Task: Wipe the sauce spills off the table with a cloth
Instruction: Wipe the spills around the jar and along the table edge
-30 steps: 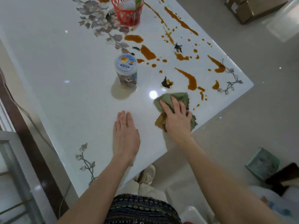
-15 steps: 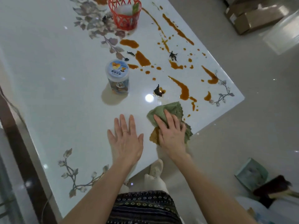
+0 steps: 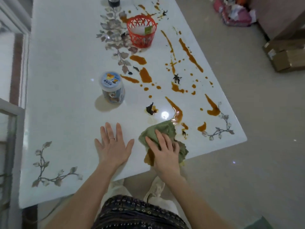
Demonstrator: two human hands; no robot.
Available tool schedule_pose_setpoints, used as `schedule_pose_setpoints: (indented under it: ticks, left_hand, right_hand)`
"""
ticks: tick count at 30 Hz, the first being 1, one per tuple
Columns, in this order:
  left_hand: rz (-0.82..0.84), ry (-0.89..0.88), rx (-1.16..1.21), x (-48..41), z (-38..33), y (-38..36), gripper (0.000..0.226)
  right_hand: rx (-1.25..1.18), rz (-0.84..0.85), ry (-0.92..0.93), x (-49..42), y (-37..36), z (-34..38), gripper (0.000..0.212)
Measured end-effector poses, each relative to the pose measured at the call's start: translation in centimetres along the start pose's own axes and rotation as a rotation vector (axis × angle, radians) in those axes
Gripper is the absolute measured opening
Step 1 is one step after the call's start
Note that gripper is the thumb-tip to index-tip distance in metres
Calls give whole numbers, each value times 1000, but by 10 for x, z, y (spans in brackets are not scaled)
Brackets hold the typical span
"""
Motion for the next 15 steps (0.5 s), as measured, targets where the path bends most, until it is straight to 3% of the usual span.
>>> schedule_pose_setpoints:
  ticks: [3,7,10,15]
  left_hand:
    - [22,25,-2,0,-1,-2,85]
    - [43,20,41,4,-5,0,95]
    - [55,-35,20,13,-29,-6,98]
    - [69,-50,-20,17,-47,-10,97]
  right_hand:
    - [15,-3,204,-4,12,-22,73]
    - [-31,15,-52,-30,28,-84,67]
    - [-78,90,-120,-31,19,-69,68]
    - [12,65,224,-12,14,-38,77]
Point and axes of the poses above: each hand's wrist, its own x-axis away from the middle knuckle, its own y-axis out of the back of the hand, z = x × y, the point moved 10 cm from there along -x, towards the middle knuckle, and after that the axes turned 4 degrees about y, right-handed, at the moved point
